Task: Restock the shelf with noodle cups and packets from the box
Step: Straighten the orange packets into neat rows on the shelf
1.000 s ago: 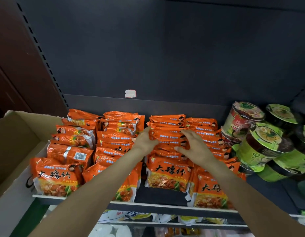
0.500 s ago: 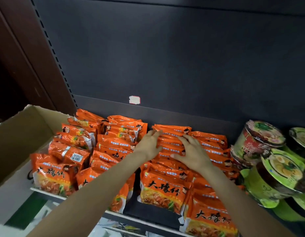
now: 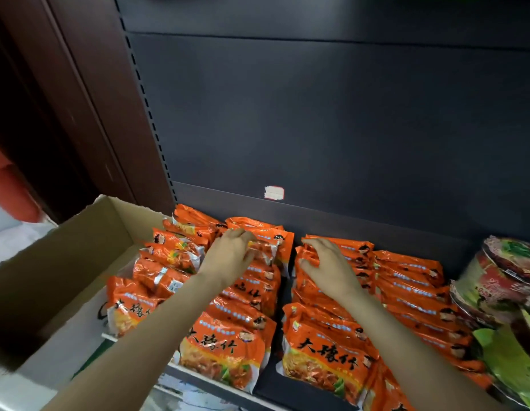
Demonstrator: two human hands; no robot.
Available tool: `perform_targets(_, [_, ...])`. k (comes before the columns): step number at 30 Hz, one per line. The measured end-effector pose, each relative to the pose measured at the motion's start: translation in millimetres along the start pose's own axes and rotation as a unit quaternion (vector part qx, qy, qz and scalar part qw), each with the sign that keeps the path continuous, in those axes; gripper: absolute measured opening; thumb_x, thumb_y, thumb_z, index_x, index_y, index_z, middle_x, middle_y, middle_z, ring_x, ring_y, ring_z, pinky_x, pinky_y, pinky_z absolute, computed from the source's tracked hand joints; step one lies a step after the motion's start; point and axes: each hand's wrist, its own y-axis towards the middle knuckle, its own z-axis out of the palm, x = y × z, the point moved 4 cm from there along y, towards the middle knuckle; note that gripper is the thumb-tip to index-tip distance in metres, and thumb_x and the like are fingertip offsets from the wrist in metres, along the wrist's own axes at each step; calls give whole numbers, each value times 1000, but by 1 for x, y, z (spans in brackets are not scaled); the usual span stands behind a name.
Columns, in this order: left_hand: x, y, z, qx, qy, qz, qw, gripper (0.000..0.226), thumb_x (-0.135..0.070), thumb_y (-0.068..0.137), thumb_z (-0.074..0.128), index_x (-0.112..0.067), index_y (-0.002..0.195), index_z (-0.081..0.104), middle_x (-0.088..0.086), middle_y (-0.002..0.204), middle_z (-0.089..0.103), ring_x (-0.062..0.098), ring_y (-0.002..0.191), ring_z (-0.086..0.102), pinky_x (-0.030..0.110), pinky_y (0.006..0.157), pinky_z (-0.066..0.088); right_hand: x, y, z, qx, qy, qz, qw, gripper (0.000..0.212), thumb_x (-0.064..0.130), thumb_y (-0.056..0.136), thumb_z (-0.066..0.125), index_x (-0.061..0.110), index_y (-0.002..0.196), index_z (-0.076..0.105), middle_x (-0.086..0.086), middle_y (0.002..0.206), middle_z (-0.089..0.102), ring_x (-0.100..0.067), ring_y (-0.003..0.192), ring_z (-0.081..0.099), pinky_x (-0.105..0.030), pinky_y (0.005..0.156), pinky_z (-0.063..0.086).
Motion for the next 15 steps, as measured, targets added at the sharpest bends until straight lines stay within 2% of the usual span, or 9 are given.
perform_targets(4, [45, 18, -7, 19, 9, 5, 1000, 37, -15, 90, 50, -12, 127, 53, 9, 122, 55, 28, 118, 47, 41, 98, 41, 25, 30, 27, 46, -19, -10, 999, 58, 32, 92, 55, 19, 144, 33, 1, 150, 31, -17, 139, 26, -29, 113, 23])
perform_targets(7, [66, 38, -5, 57, 63, 48, 995, 42, -20, 91, 48, -16, 133, 45, 4, 138, 44, 24, 130, 35, 36, 104, 33, 36, 50, 47, 74, -47, 16, 996, 68, 37, 92, 54, 21, 149, 21, 2, 157, 16, -17, 144, 14, -32, 117, 16])
perform_targets(9, [74, 51, -4, 74, 95, 84, 989, 48, -27, 93, 46, -18, 139, 38, 1, 147, 35, 21, 136, 27, 35, 106, 28, 38, 59, 59, 78, -70, 33, 994, 68, 38, 93, 53, 20, 149, 19, 1, 157, 14, -16, 145, 10, -31, 118, 13])
perform_targets(11, [79, 60, -2, 99, 107, 119, 982, 52, -32, 95, 44, -20, 144, 31, -2, 151, 30, 19, 138, 23, 34, 108, 25, 39, 62, 63, 51, -88, 48, 994, 63, 37, 94, 50, 19, 148, 25, 2, 155, 21, -16, 143, 16, -30, 117, 15])
perform_targets(15, [85, 63, 10, 171, 116, 187, 960, 55, -37, 97, 41, -26, 148, 23, -7, 153, 26, 16, 140, 21, 34, 111, 20, 45, 55, 67, 5, -122, 50, 991, 44, 34, 96, 46, 21, 138, 45, 7, 142, 43, -13, 129, 40, -32, 111, 30])
